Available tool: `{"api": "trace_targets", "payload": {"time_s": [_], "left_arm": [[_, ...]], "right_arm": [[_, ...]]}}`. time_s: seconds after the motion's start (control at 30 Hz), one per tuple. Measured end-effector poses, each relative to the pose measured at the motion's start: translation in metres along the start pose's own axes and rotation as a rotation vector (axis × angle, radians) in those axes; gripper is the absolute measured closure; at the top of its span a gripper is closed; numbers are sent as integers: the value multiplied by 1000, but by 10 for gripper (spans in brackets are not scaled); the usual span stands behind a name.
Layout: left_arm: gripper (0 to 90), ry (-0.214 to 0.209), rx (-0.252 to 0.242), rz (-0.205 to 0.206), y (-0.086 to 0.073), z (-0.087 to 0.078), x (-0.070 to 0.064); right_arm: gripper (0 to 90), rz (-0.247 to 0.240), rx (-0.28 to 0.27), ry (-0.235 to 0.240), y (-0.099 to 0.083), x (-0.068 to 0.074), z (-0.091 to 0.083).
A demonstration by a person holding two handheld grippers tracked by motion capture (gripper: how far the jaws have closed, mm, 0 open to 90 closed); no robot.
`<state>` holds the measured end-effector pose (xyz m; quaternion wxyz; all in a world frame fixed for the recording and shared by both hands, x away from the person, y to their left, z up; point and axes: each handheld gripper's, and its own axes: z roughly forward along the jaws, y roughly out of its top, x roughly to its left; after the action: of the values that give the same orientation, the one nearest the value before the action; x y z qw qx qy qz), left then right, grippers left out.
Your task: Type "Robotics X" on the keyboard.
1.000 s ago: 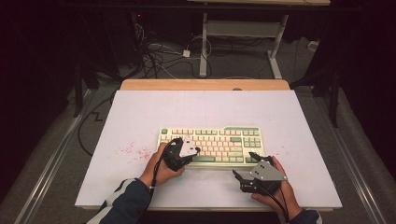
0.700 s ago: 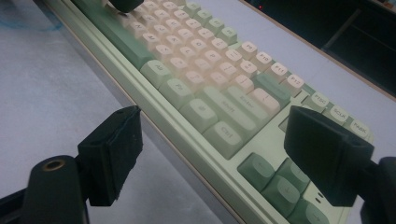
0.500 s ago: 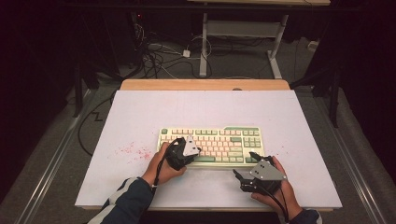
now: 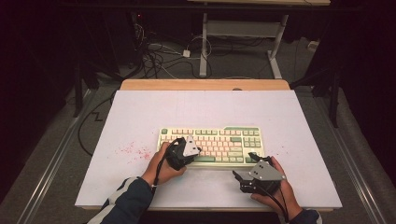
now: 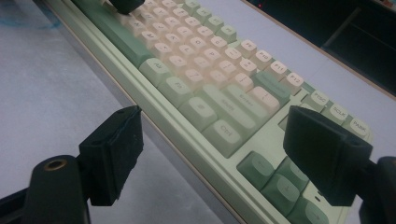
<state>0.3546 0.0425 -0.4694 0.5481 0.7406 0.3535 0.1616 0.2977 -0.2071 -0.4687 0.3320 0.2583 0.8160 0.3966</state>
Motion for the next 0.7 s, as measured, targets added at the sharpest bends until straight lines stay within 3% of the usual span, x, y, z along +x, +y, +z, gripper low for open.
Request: {"api": "trace_targets", "payload": {"time_s": [0.37, 0.7], "left_arm": [[806, 5, -54, 15, 6, -13, 3], [606, 43, -127, 69, 1, -27, 8]], "right_arm": [[204, 2, -3, -4, 0, -1, -1], [204, 5, -2, -9, 0, -2, -2]]}}
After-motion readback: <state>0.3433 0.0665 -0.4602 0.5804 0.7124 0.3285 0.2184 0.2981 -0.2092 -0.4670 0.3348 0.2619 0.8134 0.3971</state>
